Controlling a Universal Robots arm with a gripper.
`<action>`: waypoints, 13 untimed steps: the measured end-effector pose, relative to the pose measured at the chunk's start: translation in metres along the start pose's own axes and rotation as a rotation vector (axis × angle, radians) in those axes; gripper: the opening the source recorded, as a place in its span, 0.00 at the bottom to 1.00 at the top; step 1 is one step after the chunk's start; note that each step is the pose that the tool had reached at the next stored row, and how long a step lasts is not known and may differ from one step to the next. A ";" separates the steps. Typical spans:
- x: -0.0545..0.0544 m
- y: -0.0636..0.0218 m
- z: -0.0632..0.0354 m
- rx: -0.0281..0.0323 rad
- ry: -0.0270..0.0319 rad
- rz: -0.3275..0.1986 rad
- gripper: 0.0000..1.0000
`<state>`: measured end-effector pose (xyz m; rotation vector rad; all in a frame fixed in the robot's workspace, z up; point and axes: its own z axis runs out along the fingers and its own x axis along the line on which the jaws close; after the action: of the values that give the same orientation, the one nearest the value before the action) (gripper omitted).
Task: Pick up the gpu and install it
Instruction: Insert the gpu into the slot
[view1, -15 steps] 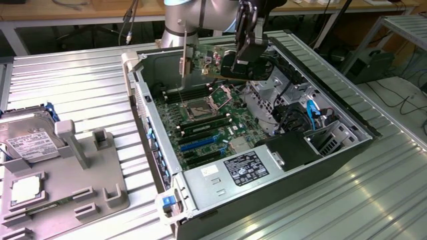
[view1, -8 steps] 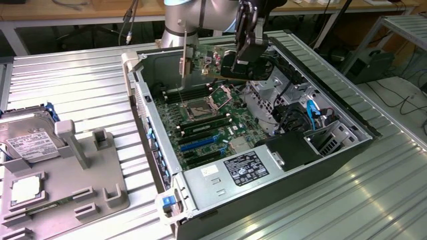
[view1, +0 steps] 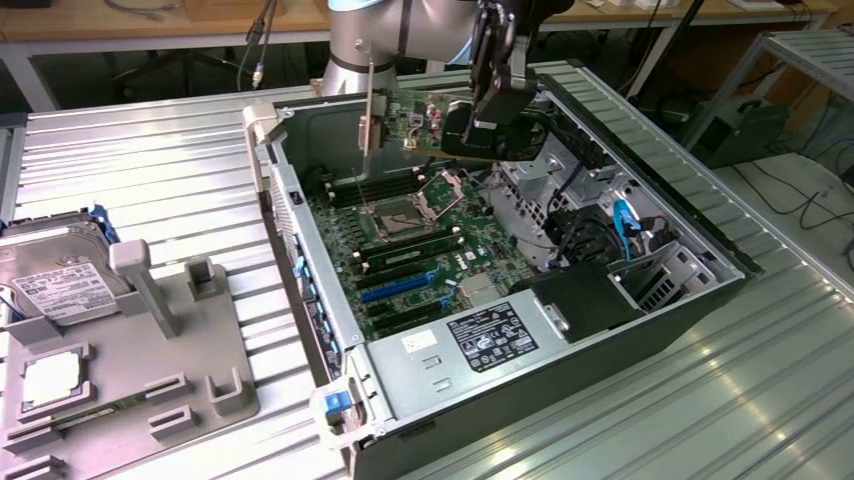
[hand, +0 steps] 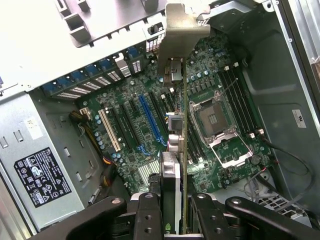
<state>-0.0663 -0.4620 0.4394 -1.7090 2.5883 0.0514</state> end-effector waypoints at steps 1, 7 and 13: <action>0.000 0.0000 0.0000 0.0000 0.0000 0.000 0.28; 0.000 0.0000 0.0000 -0.0003 0.0000 -0.005 0.28; 0.000 0.0000 0.0000 -0.0013 0.0002 -0.025 0.28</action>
<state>-0.0663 -0.4620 0.4394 -1.7410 2.5674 0.0521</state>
